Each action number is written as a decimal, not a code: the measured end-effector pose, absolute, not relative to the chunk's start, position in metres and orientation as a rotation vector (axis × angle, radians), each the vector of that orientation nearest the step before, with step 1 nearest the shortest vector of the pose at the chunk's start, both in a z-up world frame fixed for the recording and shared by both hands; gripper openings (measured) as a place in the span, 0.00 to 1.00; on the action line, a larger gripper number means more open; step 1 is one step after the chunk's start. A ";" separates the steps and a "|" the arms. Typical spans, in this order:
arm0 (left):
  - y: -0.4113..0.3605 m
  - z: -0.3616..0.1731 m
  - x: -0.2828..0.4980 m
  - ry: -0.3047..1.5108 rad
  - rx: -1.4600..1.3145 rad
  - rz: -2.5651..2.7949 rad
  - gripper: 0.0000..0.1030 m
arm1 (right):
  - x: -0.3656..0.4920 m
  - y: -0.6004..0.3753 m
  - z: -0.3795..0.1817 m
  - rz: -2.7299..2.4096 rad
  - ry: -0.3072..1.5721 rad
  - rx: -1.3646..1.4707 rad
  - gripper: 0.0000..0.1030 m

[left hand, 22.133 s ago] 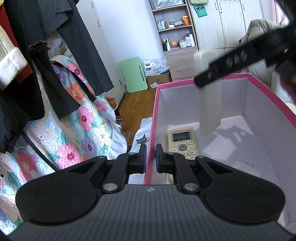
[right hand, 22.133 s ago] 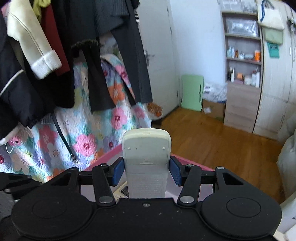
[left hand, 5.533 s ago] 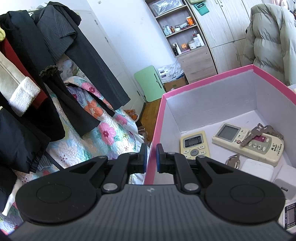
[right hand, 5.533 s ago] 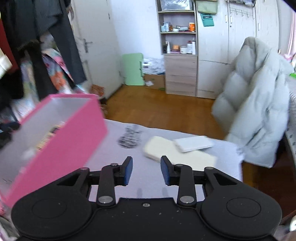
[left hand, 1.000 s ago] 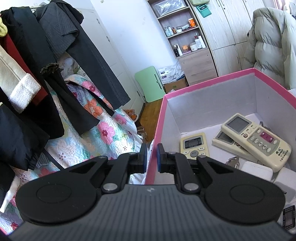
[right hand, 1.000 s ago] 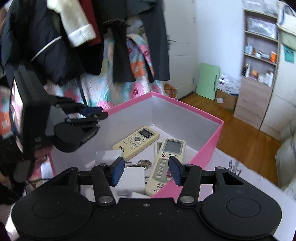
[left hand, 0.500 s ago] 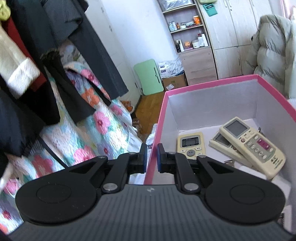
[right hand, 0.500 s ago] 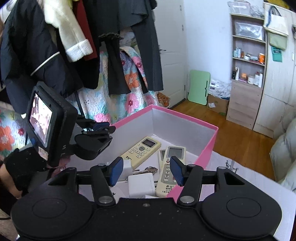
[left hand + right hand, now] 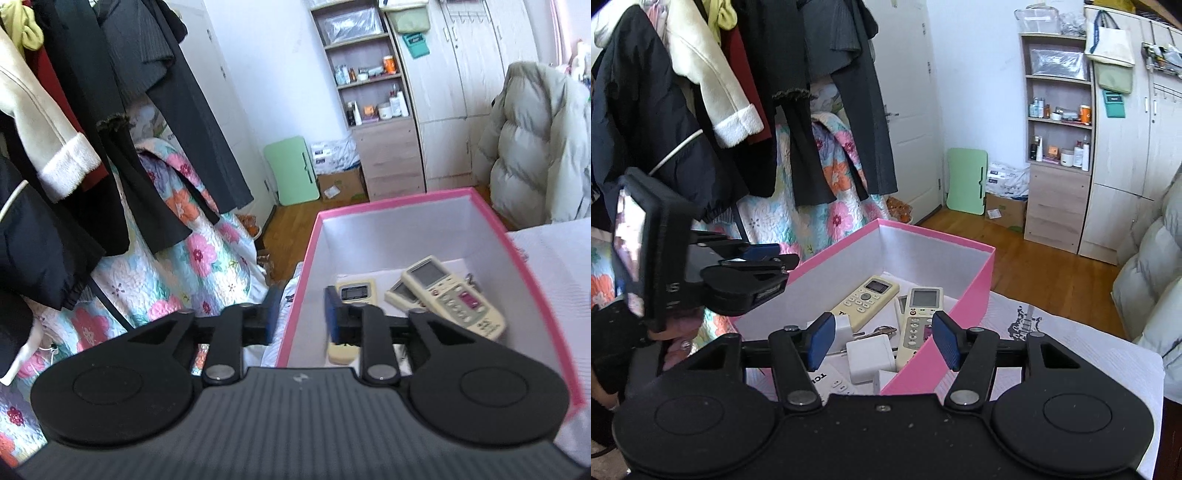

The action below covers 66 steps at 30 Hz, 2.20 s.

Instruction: Organize rigid objects

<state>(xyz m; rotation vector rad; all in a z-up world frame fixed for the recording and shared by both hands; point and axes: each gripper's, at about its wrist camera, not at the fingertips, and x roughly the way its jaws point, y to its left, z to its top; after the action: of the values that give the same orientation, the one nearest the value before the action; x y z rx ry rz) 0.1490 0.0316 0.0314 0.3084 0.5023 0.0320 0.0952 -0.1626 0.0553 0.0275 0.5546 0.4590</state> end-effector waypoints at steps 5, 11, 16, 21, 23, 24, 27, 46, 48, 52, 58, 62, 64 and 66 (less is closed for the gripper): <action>0.029 0.051 0.118 0.491 0.256 0.015 0.41 | 0.078 -0.170 0.058 0.431 0.533 0.035 0.62; 0.024 0.067 0.087 0.465 0.214 -0.035 0.54 | 0.063 -0.178 0.064 0.395 0.514 0.050 0.63; 0.018 0.073 0.072 0.459 0.201 -0.081 0.63 | 0.052 -0.184 0.066 0.346 0.506 0.053 0.65; 0.017 0.073 0.064 0.500 0.158 -0.140 0.66 | 0.041 -0.189 0.066 0.274 0.509 0.055 0.67; 0.017 0.070 0.063 0.518 0.151 -0.146 0.66 | 0.037 -0.192 0.064 0.252 0.513 0.068 0.69; 0.016 0.069 0.062 0.525 0.154 -0.146 0.66 | 0.035 -0.193 0.064 0.242 0.517 0.073 0.69; 0.014 0.066 0.057 0.532 0.165 -0.142 0.69 | 0.031 -0.195 0.062 0.234 0.525 0.060 0.69; 0.015 0.045 0.061 0.668 0.181 -0.097 0.98 | 0.025 -0.202 0.055 0.057 0.598 0.119 0.94; 0.015 0.044 0.062 0.682 0.182 -0.095 0.98 | 0.026 -0.203 0.054 0.029 0.611 0.128 0.94; 0.010 0.042 0.063 0.718 0.209 -0.095 0.99 | 0.025 -0.203 0.052 0.005 0.632 0.140 0.94; 0.007 0.040 0.057 0.711 0.210 -0.084 0.99 | 0.018 -0.202 0.051 -0.024 0.642 0.141 0.94; 0.011 0.041 0.056 0.725 0.157 -0.096 0.99 | 0.012 -0.202 0.054 -0.039 0.638 0.136 0.94; 0.012 0.041 0.056 0.727 0.152 -0.089 0.99 | 0.009 -0.203 0.054 -0.046 0.636 0.134 0.94; 0.013 0.040 0.055 0.732 0.148 -0.081 0.99 | 0.008 -0.203 0.054 -0.050 0.637 0.132 0.94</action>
<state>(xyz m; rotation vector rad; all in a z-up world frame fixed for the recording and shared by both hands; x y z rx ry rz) 0.0554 0.0129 0.0398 0.1476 0.7318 -0.0810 0.0076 -0.2028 0.0538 0.1322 0.6372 -0.0501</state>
